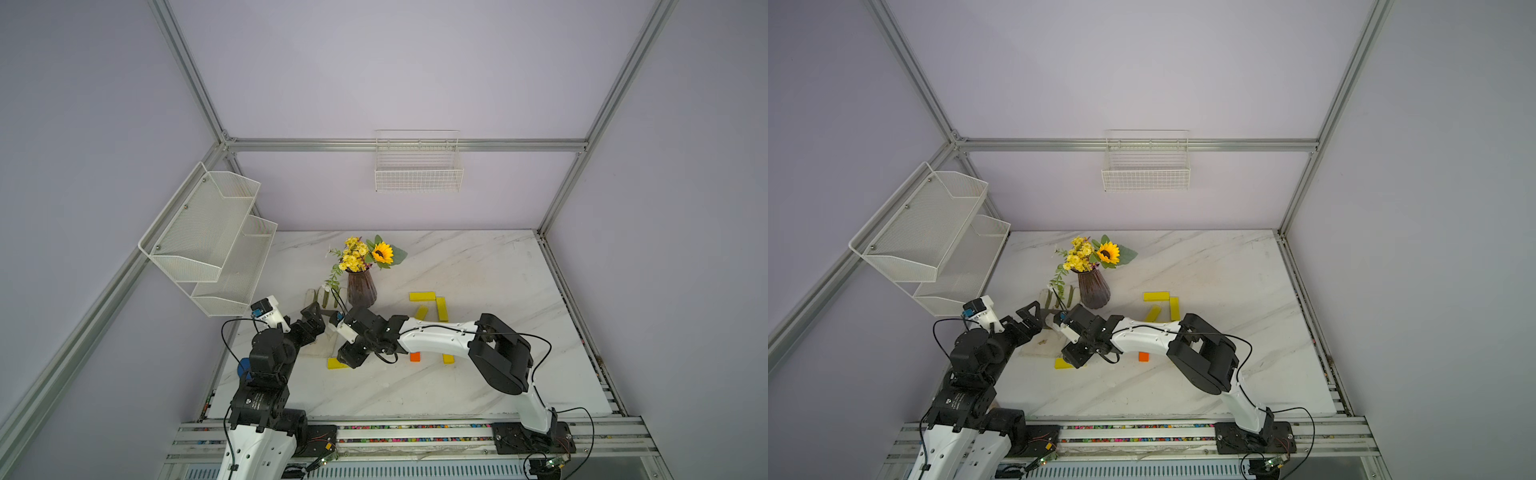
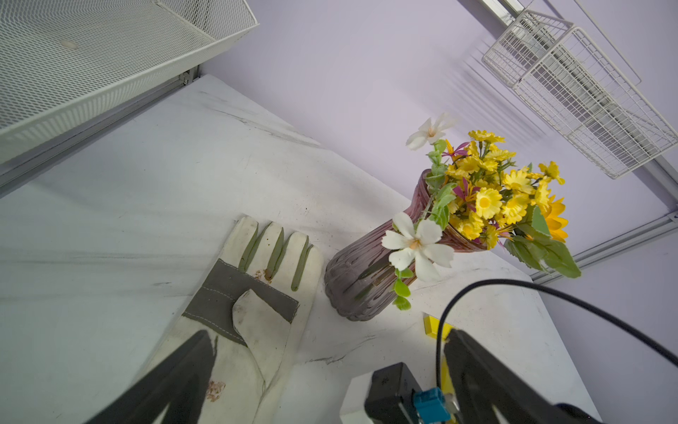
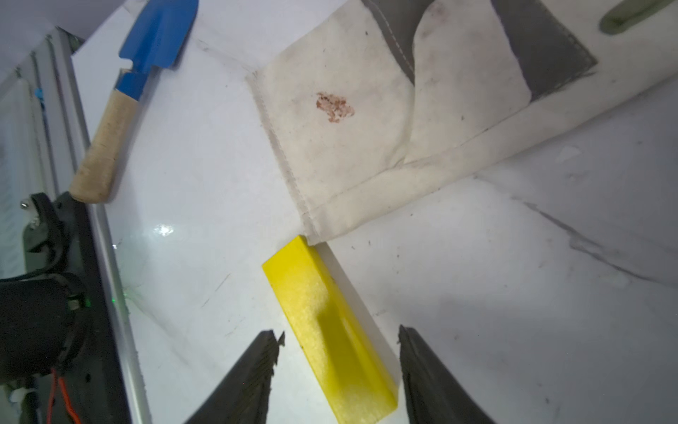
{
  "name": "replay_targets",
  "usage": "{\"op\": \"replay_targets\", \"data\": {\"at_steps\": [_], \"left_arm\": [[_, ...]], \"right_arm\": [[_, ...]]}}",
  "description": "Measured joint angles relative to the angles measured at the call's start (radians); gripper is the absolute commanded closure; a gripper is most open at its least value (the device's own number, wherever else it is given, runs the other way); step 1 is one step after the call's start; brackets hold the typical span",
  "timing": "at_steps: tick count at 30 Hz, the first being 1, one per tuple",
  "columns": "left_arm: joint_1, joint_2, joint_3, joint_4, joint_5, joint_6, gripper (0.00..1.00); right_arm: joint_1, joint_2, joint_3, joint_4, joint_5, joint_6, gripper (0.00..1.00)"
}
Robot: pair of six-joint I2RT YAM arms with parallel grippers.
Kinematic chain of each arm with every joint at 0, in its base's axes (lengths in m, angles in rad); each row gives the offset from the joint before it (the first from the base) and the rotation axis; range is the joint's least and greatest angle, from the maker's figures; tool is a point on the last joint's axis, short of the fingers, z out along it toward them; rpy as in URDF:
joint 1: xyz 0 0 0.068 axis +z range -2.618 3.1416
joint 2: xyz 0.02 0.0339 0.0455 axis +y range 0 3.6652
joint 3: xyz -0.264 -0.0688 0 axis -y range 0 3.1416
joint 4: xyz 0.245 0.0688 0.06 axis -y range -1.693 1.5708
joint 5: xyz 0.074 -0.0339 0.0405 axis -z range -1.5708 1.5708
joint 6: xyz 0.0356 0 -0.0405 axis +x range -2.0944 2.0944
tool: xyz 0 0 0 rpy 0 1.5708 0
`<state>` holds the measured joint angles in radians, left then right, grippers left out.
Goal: Assemble the number 8 with building blocks
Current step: Pick up the building block from the center of the board.
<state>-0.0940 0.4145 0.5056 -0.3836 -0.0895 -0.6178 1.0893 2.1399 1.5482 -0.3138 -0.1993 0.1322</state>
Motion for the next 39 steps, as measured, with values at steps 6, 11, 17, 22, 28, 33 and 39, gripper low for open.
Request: {"op": "replay_targets", "data": {"at_steps": [6, 11, 17, 22, 28, 33, 39], "left_arm": [[0.000, -0.001, 0.000, 0.000, 0.000, 0.000, 0.00], [0.000, -0.002, 0.000, 0.000, 0.000, 0.000, 0.00], [0.000, -0.002, 0.000, 0.000, 0.000, 0.000, 0.00], [0.000, 0.000, 0.000, 0.000, 0.000, 0.000, 0.00], [0.000, 0.000, 0.000, 0.000, 0.000, 0.000, 0.00], [0.000, 0.000, 0.000, 0.000, 0.000, 0.000, 0.00], [0.000, -0.016, 0.000, 0.000, -0.005, 0.001, 0.00]], "right_arm": [[0.005, 0.044, 0.034, -0.079, 0.020, -0.136, 0.40], [0.018, 0.044, 0.028, -0.090, 0.003, -0.204, 0.39], [0.032, 0.056, 0.064, -0.135, 0.012, -0.260, 0.38], [0.050, 0.113, 0.144, -0.159, 0.057, -0.300, 0.38], [0.057, 0.132, 0.177, -0.178, 0.092, -0.330, 0.58], [0.057, 0.130, 0.175, -0.179, 0.100, -0.343, 0.86], [0.059, 0.043, 0.029, -0.112, 0.106, -0.354, 0.89]]}}
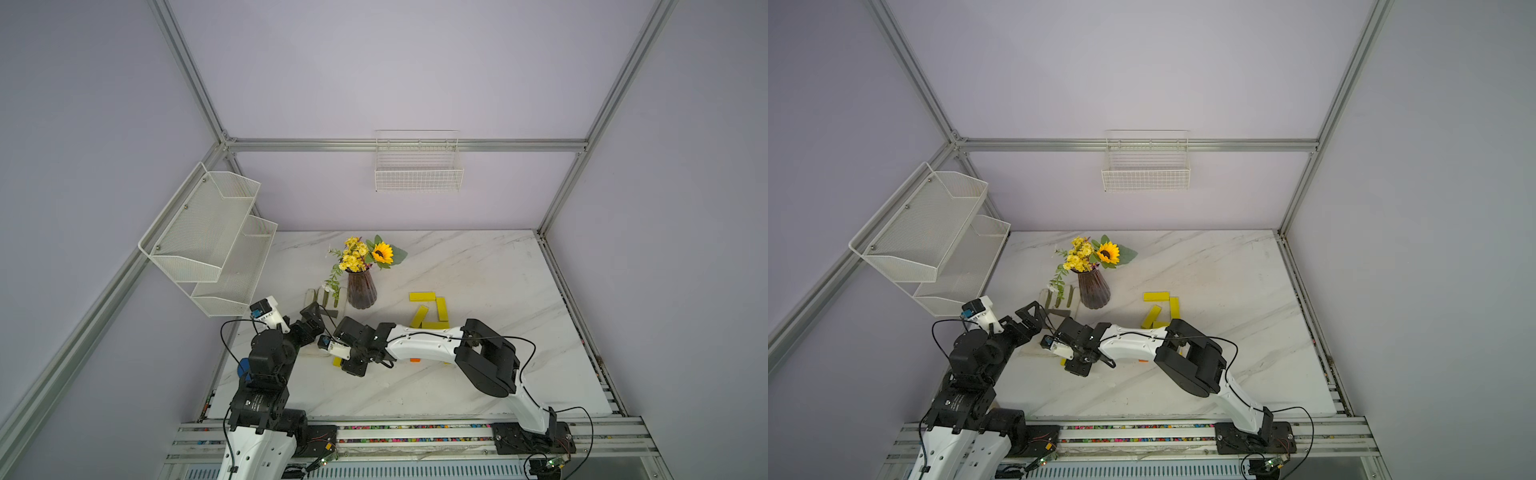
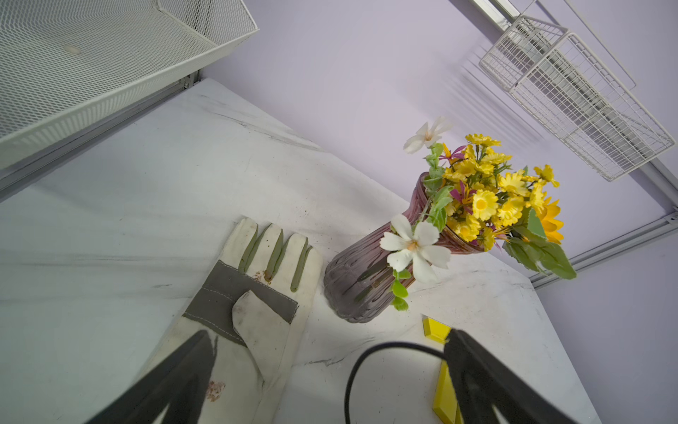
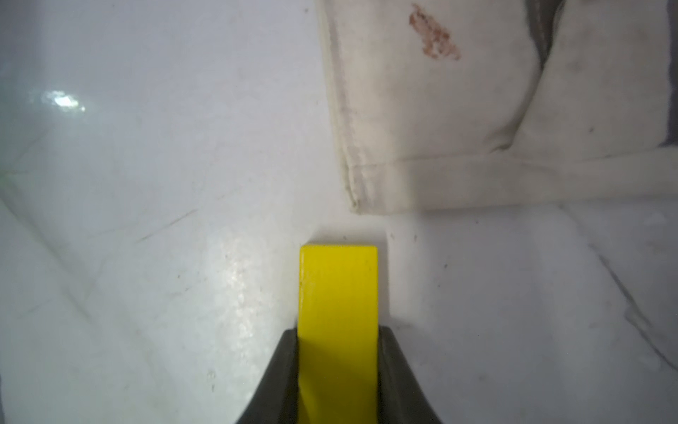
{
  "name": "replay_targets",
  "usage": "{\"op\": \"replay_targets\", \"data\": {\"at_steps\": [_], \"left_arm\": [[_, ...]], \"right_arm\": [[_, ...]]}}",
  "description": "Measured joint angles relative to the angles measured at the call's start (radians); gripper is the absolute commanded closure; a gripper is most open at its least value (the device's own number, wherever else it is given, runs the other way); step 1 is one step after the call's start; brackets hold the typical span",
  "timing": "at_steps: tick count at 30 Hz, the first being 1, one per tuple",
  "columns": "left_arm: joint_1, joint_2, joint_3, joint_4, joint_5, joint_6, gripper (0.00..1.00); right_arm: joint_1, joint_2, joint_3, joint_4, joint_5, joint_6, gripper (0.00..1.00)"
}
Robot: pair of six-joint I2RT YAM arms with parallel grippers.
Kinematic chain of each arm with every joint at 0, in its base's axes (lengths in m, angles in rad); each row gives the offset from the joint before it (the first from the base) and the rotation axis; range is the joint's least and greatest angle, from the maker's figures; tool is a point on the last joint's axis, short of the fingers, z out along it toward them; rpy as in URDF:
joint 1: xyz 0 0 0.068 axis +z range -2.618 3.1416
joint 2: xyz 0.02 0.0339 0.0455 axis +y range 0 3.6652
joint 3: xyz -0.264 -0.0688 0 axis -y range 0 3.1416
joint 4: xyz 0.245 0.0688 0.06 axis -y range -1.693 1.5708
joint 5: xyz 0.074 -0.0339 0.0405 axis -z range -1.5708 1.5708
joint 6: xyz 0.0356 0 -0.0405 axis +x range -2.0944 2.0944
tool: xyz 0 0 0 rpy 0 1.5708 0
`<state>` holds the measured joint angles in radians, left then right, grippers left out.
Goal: Assemble the number 8 with building blocks
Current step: Pick up the building block from the center of the board, then assemble the building block at the center of the board.
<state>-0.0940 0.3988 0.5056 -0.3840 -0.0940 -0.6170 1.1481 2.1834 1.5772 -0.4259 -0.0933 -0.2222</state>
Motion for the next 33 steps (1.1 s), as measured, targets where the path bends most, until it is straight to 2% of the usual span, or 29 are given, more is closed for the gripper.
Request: {"op": "replay_targets", "data": {"at_steps": [4, 9, 14, 22, 28, 33], "left_arm": [[0.000, -0.011, 0.000, 0.000, -0.006, 0.000, 0.00], [0.000, -0.013, 0.000, -0.001, -0.007, 0.000, 0.00], [0.000, -0.013, 0.000, -0.001, -0.007, 0.000, 0.00], [0.000, -0.013, 0.000, 0.000, -0.007, 0.000, 0.00], [0.000, -0.011, 0.000, 0.001, -0.007, 0.000, 0.00], [0.000, -0.007, 0.000, 0.001, -0.007, 0.000, 0.00]], "right_arm": [[0.005, -0.115, -0.134, 0.006, 0.021, -0.005, 0.90], [0.007, -0.282, -0.216, 0.003, 0.063, -0.044, 0.93], [0.008, -0.447, -0.315, -0.006, 0.117, -0.140, 0.95], [0.003, -0.652, -0.618, -0.042, 0.135, -0.317, 0.97], [-0.048, -0.838, -0.749, -0.046, 0.117, -0.387, 0.97], [-0.122, -0.870, -0.798, -0.047, 0.099, -0.427, 0.97]]}}
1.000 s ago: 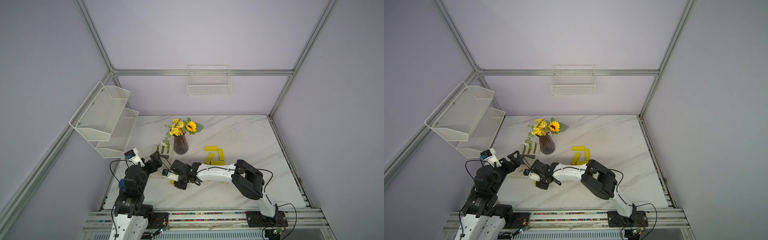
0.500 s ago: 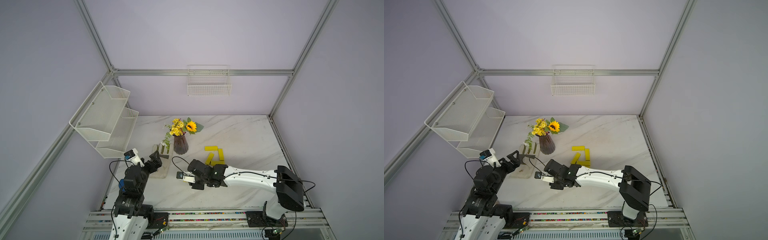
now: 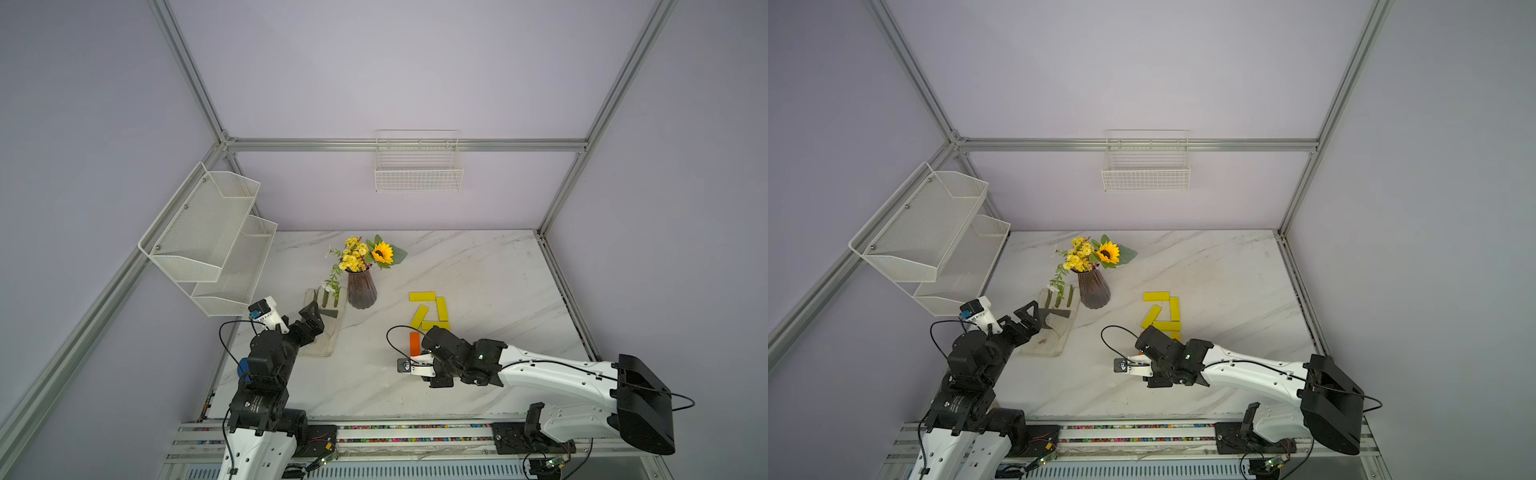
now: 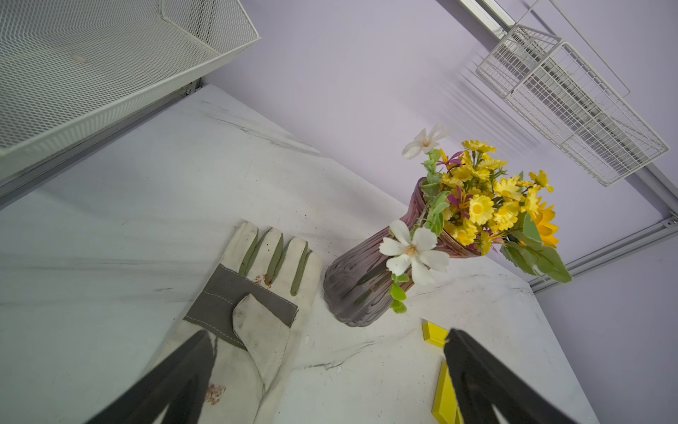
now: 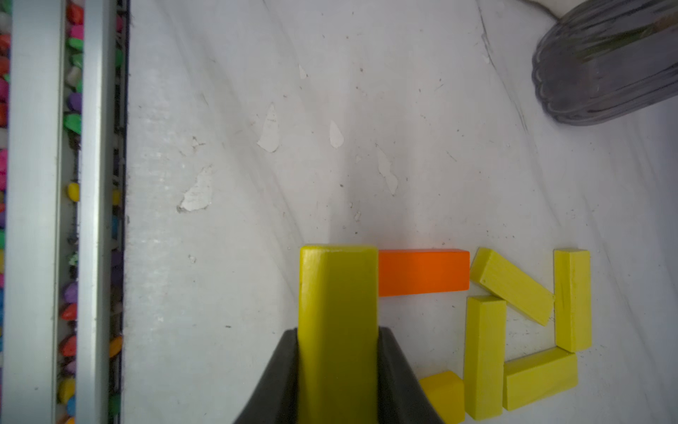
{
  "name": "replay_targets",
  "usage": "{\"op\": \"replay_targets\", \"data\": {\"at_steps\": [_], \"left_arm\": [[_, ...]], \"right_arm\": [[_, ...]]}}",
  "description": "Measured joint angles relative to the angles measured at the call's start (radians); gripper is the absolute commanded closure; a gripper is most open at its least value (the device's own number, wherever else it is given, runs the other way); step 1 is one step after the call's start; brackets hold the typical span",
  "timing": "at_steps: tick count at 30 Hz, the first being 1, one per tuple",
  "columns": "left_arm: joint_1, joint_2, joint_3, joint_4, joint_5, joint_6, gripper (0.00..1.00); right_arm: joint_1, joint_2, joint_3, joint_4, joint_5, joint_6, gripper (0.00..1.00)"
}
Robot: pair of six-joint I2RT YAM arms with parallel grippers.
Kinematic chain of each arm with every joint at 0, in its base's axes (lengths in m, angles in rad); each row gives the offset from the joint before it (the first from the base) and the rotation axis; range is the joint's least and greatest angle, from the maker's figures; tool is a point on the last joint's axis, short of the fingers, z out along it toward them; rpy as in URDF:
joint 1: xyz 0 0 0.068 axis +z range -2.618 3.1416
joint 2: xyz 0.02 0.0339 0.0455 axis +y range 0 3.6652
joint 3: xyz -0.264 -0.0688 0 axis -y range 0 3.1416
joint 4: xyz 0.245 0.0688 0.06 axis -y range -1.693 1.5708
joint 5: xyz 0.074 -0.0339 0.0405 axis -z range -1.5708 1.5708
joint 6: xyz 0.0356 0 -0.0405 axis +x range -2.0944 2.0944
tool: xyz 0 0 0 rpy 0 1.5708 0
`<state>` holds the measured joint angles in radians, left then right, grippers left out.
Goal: Assemble the number 8 with building blocks
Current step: Assemble the building block at the center of the board.
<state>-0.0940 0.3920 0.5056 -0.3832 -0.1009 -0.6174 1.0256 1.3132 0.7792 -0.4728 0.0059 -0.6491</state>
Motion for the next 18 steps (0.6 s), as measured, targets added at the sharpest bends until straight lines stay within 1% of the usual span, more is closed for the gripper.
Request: {"op": "replay_targets", "data": {"at_steps": [8, 18], "left_arm": [[0.000, 0.004, 0.000, 0.000, 0.000, 0.000, 0.00], [0.000, 0.023, -0.002, 0.016, 0.000, 0.000, 0.00]], "right_arm": [[-0.082, 0.063, -0.037, -0.027, -0.032, -0.049, 0.95], [-0.112, 0.140, -0.038, -0.025, -0.087, -0.079, 0.92]]}}
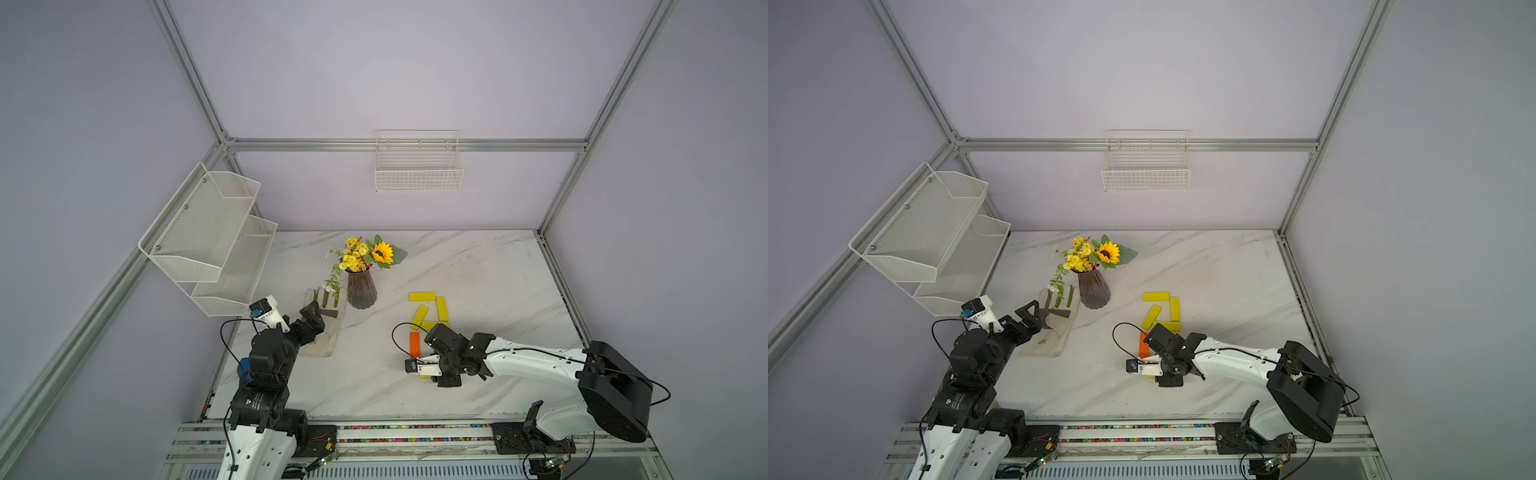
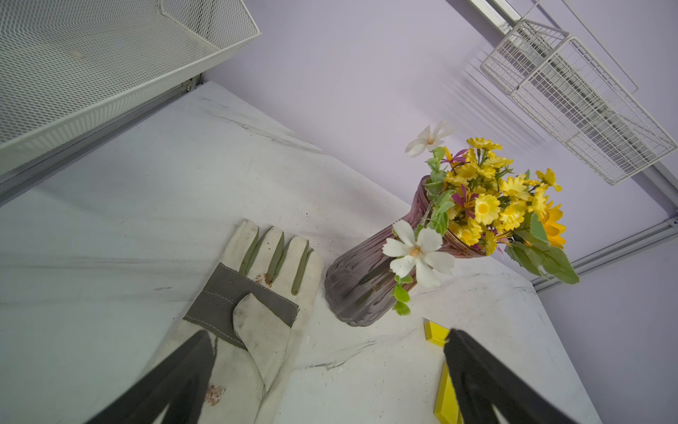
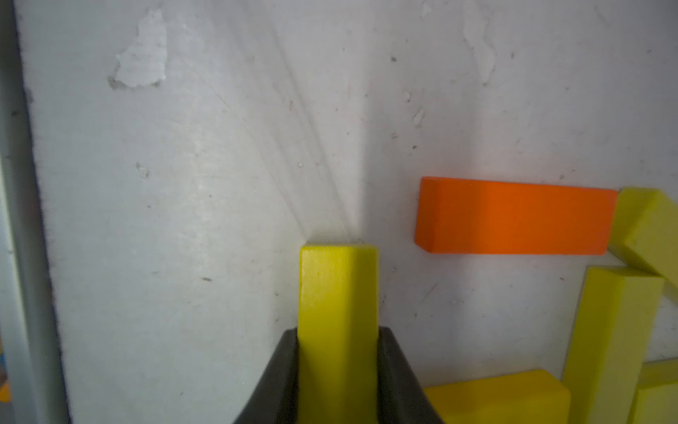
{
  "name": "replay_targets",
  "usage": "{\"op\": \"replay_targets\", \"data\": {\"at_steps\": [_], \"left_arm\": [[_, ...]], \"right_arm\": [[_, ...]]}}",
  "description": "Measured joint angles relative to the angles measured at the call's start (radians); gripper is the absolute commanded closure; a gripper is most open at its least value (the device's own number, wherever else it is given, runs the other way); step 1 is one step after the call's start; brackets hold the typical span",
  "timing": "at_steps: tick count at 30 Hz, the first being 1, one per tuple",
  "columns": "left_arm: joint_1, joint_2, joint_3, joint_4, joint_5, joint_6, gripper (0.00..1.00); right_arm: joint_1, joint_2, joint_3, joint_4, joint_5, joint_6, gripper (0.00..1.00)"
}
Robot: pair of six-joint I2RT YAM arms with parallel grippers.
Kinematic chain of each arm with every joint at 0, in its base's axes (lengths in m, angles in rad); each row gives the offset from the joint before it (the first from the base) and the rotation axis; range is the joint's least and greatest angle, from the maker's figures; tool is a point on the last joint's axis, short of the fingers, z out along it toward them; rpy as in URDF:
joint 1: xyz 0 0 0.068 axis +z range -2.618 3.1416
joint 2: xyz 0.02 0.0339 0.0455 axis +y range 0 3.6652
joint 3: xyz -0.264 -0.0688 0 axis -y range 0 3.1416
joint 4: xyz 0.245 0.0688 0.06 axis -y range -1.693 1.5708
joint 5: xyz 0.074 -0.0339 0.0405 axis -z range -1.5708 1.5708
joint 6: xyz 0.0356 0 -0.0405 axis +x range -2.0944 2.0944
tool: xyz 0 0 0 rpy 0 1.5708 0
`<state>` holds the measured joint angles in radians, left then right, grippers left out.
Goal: Assemble the number 8 with building blocks
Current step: Assemble the building block at the center of the board.
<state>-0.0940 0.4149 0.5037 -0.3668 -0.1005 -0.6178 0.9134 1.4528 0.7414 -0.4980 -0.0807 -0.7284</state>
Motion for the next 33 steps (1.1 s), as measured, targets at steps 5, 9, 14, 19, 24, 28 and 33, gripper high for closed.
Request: {"op": "replay_targets", "data": {"at_steps": [5, 9, 14, 19, 24, 28, 33], "left_arm": [[0.000, 0.003, -0.001, 0.006, 0.000, 0.000, 0.00], [0.000, 0.003, -0.001, 0.006, 0.000, 0.000, 0.00], [0.000, 0.003, -0.001, 0.006, 0.000, 0.000, 0.00], [0.000, 0.003, -0.001, 0.006, 0.000, 0.000, 0.00], [0.000, 0.005, -0.001, 0.006, 0.000, 0.000, 0.00], [0.000, 0.005, -0.001, 0.006, 0.000, 0.000, 0.00], [0.000, 0.005, -0.001, 0.006, -0.001, 0.003, 0.00]], "right_arm": [[-0.018, 0.025, 0.001, 0.037, -0.023, -0.010, 0.86], [-0.034, 0.046, 0.002, 0.059, -0.032, -0.014, 0.80], [-0.045, 0.051, 0.002, 0.072, -0.027, -0.013, 0.04], [-0.060, 0.043, 0.005, 0.108, -0.008, -0.026, 0.03], [-0.060, 0.041, 0.005, 0.110, -0.003, -0.029, 0.03], [-0.060, 0.015, 0.005, 0.097, 0.005, -0.033, 0.03], [-0.060, -0.194, 0.006, 0.091, -0.016, 0.006, 0.03]]}}
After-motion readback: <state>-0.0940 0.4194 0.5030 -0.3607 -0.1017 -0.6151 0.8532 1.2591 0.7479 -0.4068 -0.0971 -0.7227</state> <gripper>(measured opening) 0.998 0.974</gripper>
